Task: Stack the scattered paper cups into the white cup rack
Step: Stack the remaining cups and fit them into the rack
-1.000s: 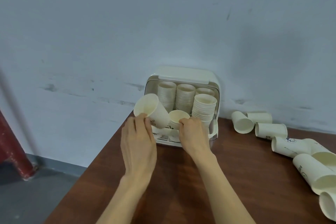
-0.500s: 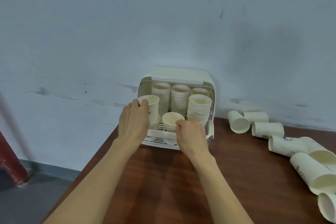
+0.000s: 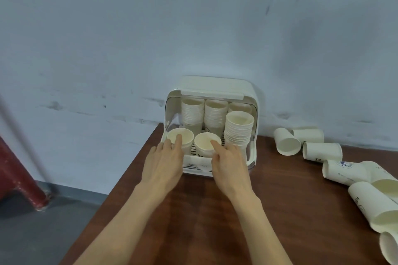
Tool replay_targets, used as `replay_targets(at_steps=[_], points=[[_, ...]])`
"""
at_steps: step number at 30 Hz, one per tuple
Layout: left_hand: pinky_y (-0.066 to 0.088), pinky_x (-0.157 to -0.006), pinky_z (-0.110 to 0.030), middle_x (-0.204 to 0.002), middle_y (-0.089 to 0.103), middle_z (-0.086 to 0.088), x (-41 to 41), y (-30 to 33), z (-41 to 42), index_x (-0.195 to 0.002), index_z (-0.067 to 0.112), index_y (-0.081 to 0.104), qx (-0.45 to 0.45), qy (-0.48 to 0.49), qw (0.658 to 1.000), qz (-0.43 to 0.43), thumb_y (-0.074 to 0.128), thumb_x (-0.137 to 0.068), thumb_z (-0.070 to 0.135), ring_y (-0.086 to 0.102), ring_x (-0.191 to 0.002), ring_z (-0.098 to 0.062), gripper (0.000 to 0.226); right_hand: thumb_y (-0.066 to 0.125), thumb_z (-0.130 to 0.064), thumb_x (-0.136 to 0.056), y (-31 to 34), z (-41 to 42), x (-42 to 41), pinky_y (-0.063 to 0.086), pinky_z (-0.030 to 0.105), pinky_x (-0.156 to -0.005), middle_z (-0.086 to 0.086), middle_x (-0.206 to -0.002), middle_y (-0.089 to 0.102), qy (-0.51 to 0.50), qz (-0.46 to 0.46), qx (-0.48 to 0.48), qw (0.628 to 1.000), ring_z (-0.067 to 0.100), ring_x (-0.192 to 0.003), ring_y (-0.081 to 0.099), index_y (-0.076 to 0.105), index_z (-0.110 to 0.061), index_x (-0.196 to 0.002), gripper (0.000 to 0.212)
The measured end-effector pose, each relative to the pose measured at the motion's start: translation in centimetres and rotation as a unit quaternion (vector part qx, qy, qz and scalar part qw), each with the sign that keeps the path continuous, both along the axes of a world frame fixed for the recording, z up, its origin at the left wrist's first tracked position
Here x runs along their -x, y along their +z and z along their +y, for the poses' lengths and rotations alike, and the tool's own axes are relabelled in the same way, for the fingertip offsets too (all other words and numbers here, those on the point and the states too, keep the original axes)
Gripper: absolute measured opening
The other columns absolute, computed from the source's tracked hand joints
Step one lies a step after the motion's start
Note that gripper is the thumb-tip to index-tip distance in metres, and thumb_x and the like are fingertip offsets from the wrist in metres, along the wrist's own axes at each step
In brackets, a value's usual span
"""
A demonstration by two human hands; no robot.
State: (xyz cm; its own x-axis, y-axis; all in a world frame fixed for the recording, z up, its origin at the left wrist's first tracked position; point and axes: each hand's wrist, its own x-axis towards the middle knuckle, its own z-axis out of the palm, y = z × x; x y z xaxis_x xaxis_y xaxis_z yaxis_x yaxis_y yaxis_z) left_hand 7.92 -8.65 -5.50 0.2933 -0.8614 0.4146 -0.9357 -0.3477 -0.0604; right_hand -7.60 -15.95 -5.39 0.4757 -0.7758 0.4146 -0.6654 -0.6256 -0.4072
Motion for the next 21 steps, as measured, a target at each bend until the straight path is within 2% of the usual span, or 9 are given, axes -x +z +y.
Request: replay_targets(at_steps=[2, 5, 7, 14, 18, 21], points=[[0.043, -0.071, -0.039, -0.104, 0.06, -0.011, 0.6, 1.1, 0.8, -0.139, 0.007, 0.038, -0.007, 0.002, 1.0, 0.025, 0.046, -0.095, 0.023, 0.058, -0.09, -0.033, 0.047, 0.042, -0.012, -0.095, 0.4, 0.8, 0.2, 0.041, 0.037, -0.091, 0.009, -0.108, 0.056, -0.012, -0.004, 0.0, 1.0, 0.025, -0.104, 0.044, 0.045, -0.02, -0.139, 0.045], [0.041, -0.078, -0.038, -0.113, 0.055, -0.01, 2.4, 2.8, 3.0, -0.131, 0.011, 0.039, 0.008, -0.001, 0.999, 0.046, 0.036, -0.098, 0.027, 0.055, -0.101, -0.031, 0.036, 0.043, -0.013, -0.092, 1.3, 2.8, 0.8, 0.038, 0.04, -0.092, 0.012, -0.112, 0.057, -0.018, 0.021, 0.016, 0.999, 0.029, -0.108, 0.044, 0.048, -0.018, -0.134, 0.043], [0.041, -0.078, -0.039, -0.114, 0.054, -0.01, 3.8, 3.5, 4.8, -0.127, 0.012, 0.042, 0.021, -0.002, 0.997, 0.074, 0.034, -0.099, 0.027, 0.054, -0.101, -0.032, 0.032, 0.043, -0.012, -0.091, 2.1, 4.6, 1.6, 0.038, 0.041, -0.092, 0.013, -0.113, 0.058, -0.009, 0.032, 0.02, 0.999, 0.031, -0.109, 0.045, 0.051, -0.017, -0.131, 0.041], [0.046, -0.075, -0.041, -0.12, 0.052, -0.008, 9.2, 5.0, 9.5, -0.13, 0.019, 0.042, 0.004, -0.04, 0.987, 0.157, 0.036, -0.098, 0.026, 0.055, -0.104, -0.032, 0.034, 0.042, -0.009, -0.088, 4.9, 9.8, 7.7, 0.039, 0.042, -0.087, 0.012, -0.115, 0.058, -0.013, 0.078, -0.01, 0.997, 0.033, -0.107, 0.049, 0.053, -0.016, -0.123, 0.037], [0.045, -0.082, -0.042, -0.125, 0.049, -0.005, 12.8, 5.5, 10.4, -0.142, 0.023, 0.032, -0.019, -0.063, 0.984, 0.164, 0.033, -0.099, 0.025, 0.05, -0.114, -0.029, 0.043, 0.04, -0.012, -0.091, 5.7, 10.8, 12.4, 0.041, 0.041, -0.09, 0.009, -0.116, 0.057, -0.044, 0.095, -0.016, 0.994, 0.03, -0.109, 0.048, 0.05, -0.016, -0.128, 0.039], [0.044, -0.084, -0.041, -0.128, 0.048, -0.004, 15.0, 5.3, 10.4, -0.147, 0.027, 0.026, -0.022, -0.087, 0.978, 0.191, 0.033, -0.099, 0.026, 0.052, -0.114, -0.028, 0.049, 0.04, -0.014, -0.093, 6.3, 11.4, 15.9, 0.041, 0.041, -0.094, 0.009, -0.119, 0.056, -0.066, 0.1, -0.025, 0.992, 0.029, -0.112, 0.048, 0.049, -0.015, -0.131, 0.039]])
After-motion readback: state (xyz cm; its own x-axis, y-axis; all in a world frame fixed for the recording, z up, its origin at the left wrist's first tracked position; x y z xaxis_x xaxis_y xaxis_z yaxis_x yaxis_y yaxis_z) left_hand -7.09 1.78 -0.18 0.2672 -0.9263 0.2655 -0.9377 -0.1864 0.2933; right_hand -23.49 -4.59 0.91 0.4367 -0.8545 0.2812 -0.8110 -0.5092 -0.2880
